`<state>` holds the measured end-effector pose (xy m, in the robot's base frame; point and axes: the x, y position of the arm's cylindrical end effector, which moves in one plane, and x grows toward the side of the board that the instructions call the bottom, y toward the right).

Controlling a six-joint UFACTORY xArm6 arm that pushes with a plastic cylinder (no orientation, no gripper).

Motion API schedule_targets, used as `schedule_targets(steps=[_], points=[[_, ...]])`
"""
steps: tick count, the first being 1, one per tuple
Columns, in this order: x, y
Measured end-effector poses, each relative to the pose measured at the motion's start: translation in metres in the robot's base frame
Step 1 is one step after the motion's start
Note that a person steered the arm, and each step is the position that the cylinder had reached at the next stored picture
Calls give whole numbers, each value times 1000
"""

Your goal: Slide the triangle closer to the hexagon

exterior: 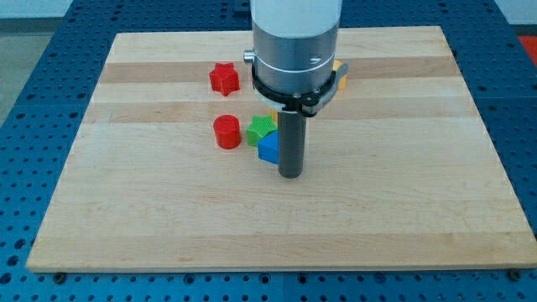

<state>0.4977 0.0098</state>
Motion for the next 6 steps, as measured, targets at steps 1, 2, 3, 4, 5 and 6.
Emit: schedule_targets(steps=[1, 2, 3, 4, 5, 6], points=[[8, -3], [20, -5], [13, -14], [4, -27], [-7, -28], [-17, -26]])
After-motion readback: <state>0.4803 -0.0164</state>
